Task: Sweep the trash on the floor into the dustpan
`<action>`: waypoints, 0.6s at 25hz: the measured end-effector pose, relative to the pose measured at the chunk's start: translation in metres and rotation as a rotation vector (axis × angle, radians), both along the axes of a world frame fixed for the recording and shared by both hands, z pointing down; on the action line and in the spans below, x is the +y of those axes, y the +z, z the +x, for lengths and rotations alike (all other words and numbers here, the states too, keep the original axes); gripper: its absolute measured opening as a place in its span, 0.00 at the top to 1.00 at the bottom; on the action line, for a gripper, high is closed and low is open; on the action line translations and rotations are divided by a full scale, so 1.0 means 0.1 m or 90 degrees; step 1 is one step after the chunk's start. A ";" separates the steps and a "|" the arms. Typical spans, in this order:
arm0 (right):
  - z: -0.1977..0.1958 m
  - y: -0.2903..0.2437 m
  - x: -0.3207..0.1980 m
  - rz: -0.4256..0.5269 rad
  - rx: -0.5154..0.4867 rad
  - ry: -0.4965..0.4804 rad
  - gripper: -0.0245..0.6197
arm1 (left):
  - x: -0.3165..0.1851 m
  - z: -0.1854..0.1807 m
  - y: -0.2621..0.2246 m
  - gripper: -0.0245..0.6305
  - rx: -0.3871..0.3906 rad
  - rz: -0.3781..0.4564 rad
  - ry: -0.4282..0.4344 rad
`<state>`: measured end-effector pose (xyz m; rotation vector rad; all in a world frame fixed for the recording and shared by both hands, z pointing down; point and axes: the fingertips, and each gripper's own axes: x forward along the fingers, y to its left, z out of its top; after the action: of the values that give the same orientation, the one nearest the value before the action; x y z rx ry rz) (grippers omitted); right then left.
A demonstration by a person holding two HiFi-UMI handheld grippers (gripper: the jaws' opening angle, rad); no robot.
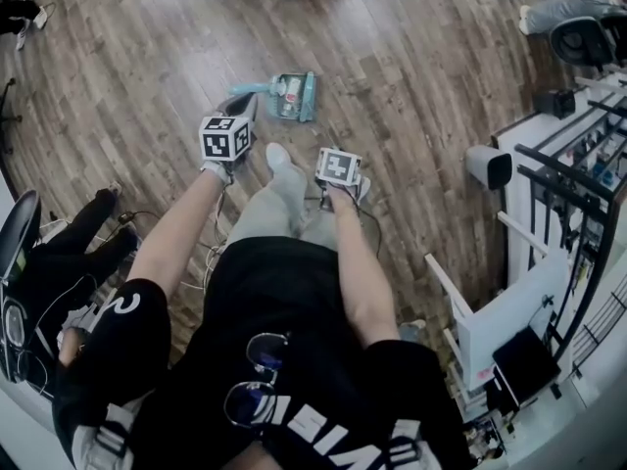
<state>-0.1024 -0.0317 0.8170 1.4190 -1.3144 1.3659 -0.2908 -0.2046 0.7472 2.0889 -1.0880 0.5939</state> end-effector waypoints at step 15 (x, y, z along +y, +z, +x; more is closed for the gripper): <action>0.95 -0.99 -0.30 0.128 -0.050 -0.015 0.83 | 0.23 0.51 -1.02 0.97 0.021 0.091 -0.092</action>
<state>-0.0071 -0.0619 0.7182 1.4887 -1.5512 1.3150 -0.2399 -0.1814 0.6450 2.1106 -1.2825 0.4202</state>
